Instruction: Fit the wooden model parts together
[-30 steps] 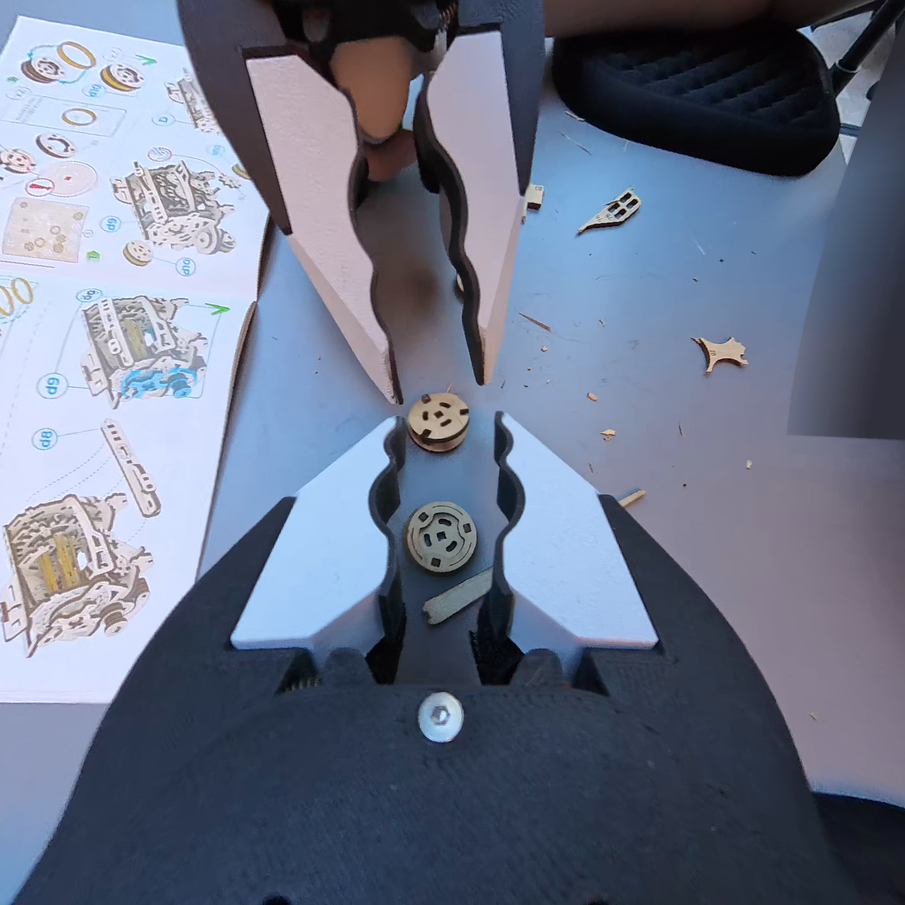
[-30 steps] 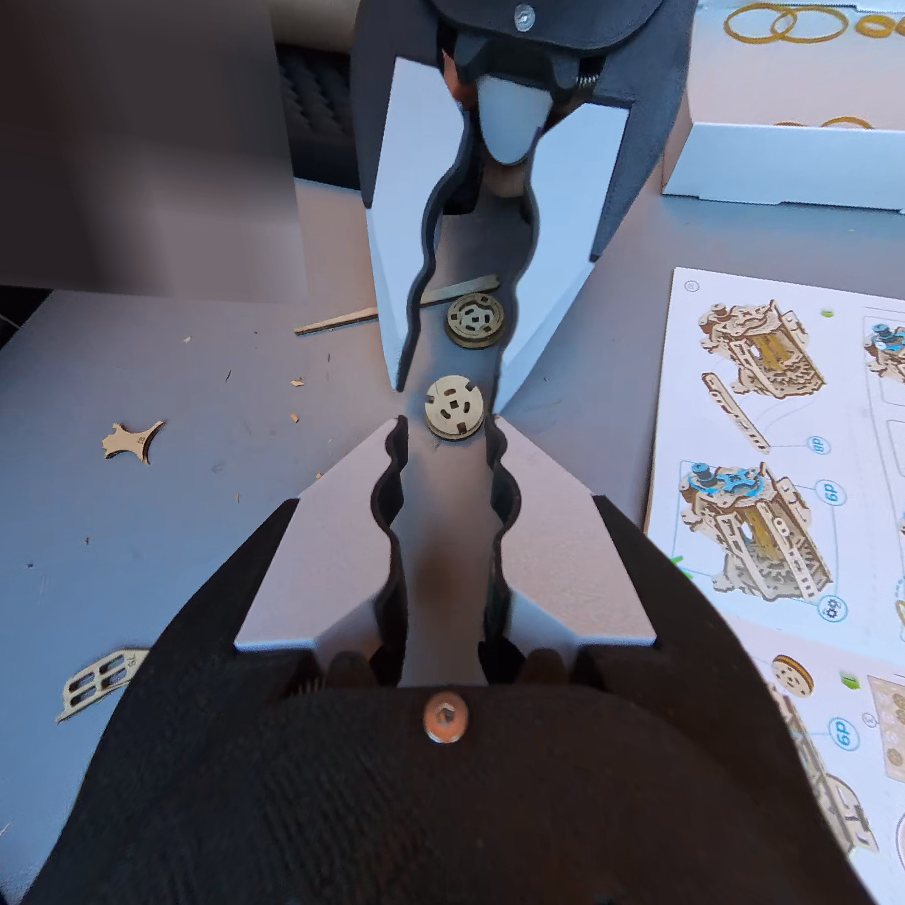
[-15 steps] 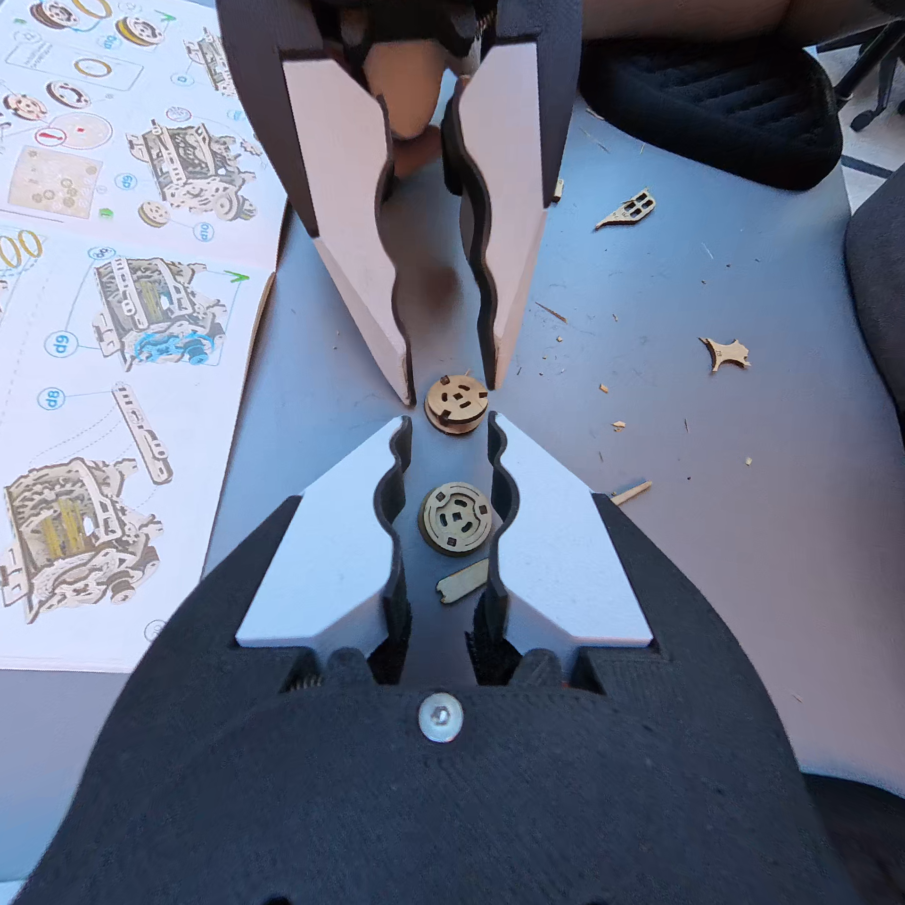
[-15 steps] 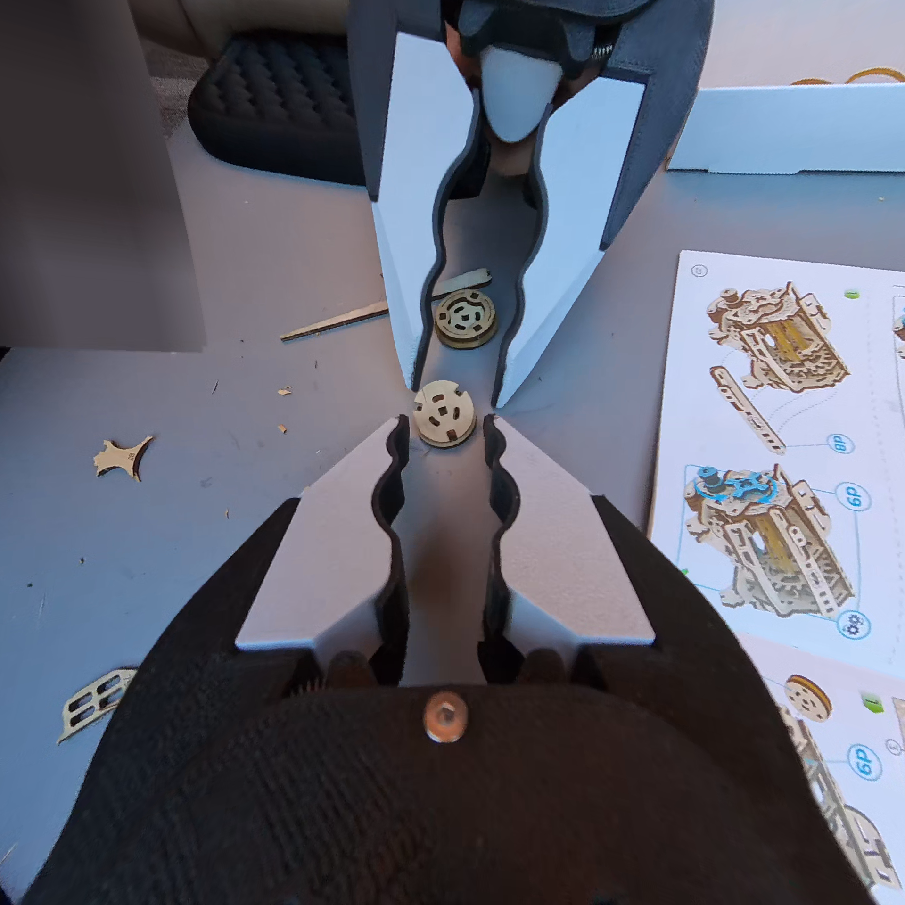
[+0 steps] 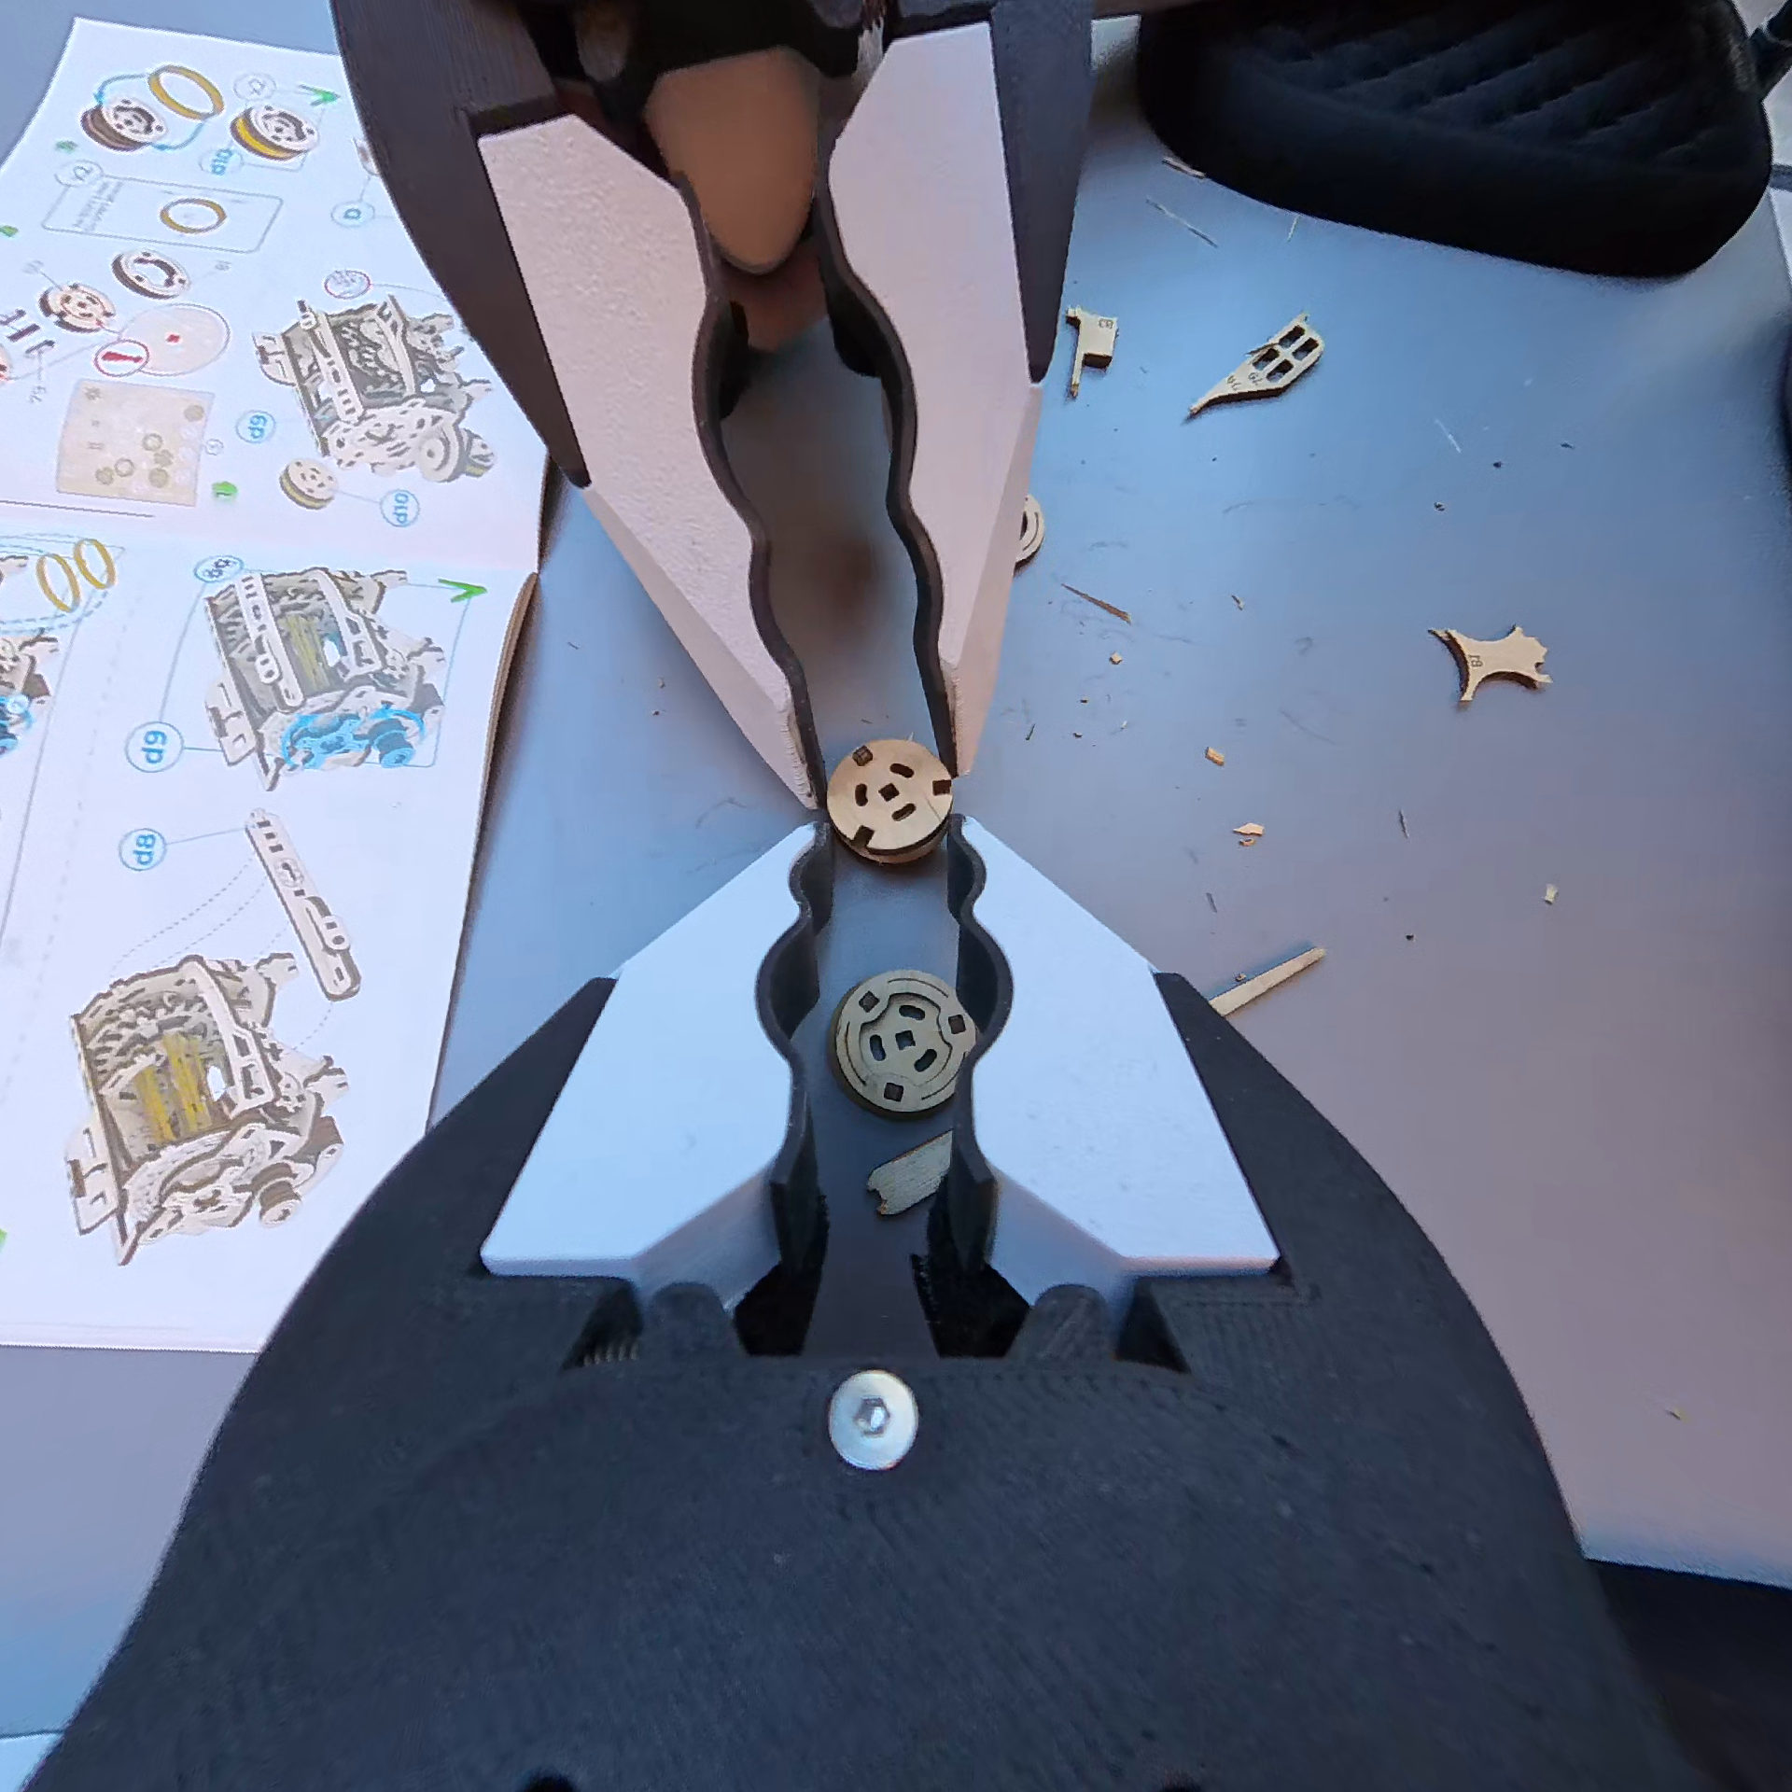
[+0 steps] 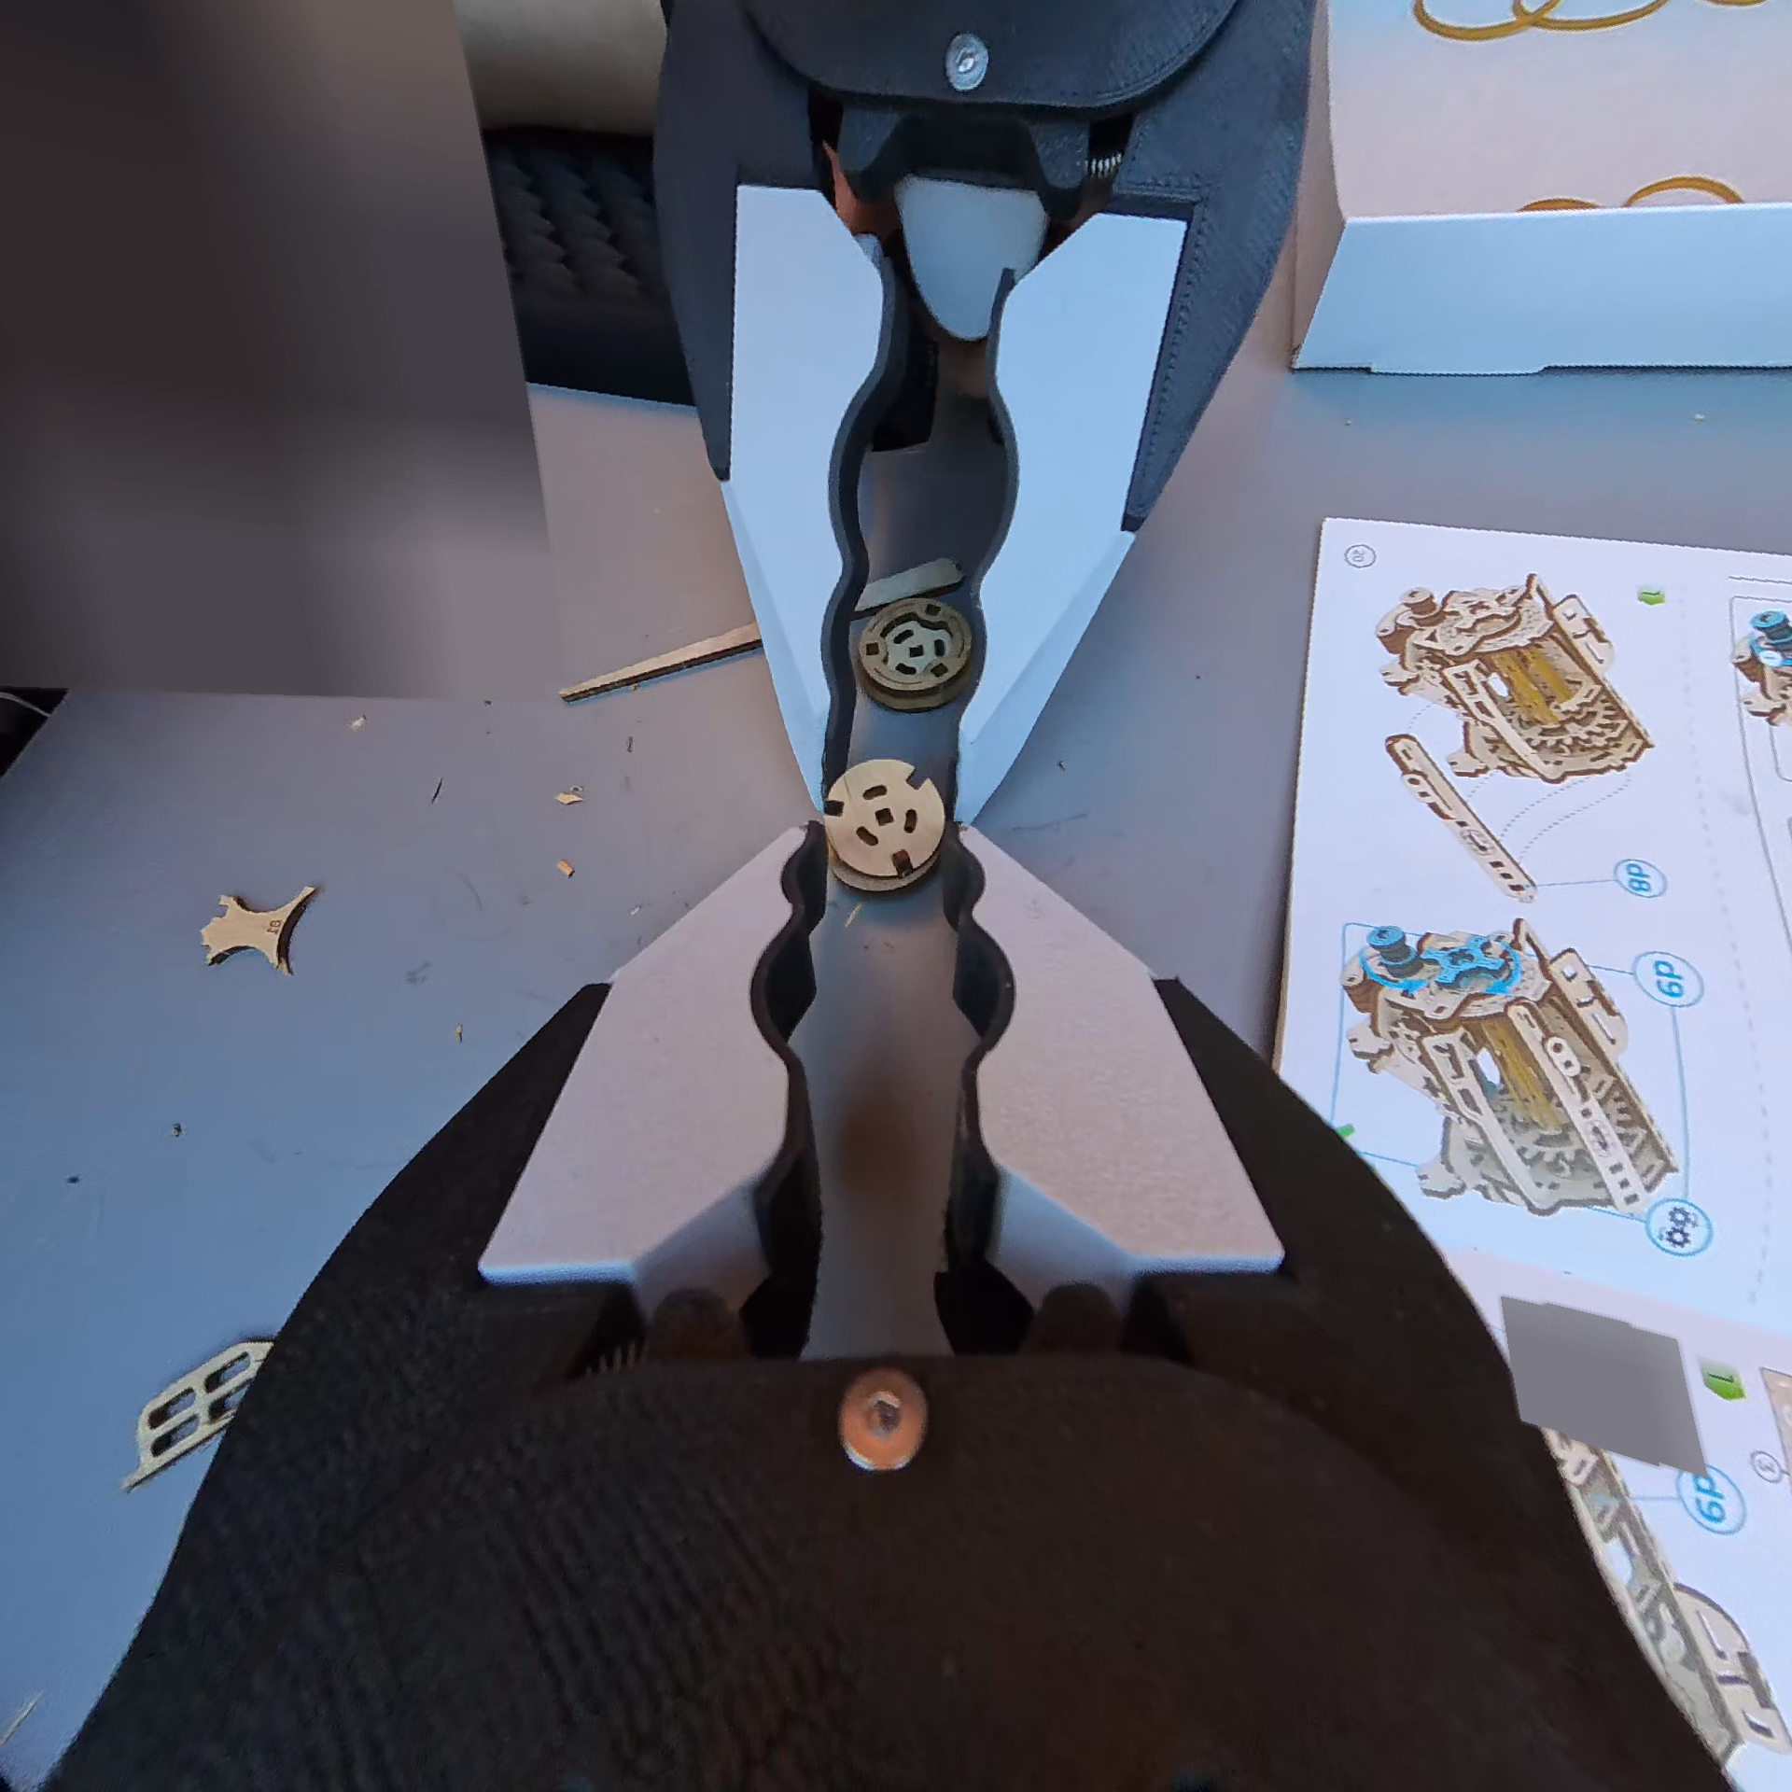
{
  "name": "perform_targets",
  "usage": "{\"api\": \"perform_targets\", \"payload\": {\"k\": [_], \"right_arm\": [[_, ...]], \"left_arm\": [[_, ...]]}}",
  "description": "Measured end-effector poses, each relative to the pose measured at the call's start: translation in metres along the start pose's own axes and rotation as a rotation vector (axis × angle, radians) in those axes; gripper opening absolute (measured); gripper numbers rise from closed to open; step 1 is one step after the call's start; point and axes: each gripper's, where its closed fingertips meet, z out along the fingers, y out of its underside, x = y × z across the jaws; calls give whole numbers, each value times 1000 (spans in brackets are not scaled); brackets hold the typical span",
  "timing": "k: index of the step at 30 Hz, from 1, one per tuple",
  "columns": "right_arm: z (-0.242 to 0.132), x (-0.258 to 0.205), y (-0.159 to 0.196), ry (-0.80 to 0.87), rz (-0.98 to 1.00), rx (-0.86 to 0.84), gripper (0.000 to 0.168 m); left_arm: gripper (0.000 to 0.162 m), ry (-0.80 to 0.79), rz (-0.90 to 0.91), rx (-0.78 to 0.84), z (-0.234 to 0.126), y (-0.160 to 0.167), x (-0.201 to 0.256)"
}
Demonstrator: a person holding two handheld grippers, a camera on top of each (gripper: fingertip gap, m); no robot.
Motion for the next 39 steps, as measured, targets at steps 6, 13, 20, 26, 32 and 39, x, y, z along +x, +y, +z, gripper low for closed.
{"api": "perform_targets", "payload": {"k": [6,13,20,26,32,39], "right_arm": [[-2,0,-2,-21,34,22,22],[-6,0,1,-79,167,23,21],[-5,1,8,-18,97,-31,21],[-3,2,7,-10,79,-24,21],[-3,2,8,-28,93,-22,21],[-3,0,8,-30,51,-28,22]], "left_arm": [[21,1,1,3,0,0,1],[18,-12,5,1,1,0,-1],[28,48,-57,17,0,-2,4],[31,70,-137,60,-3,-8,1],[22,55,-136,40,1,-5,-1],[25,52,-114,45,-1,-4,-2]]}}
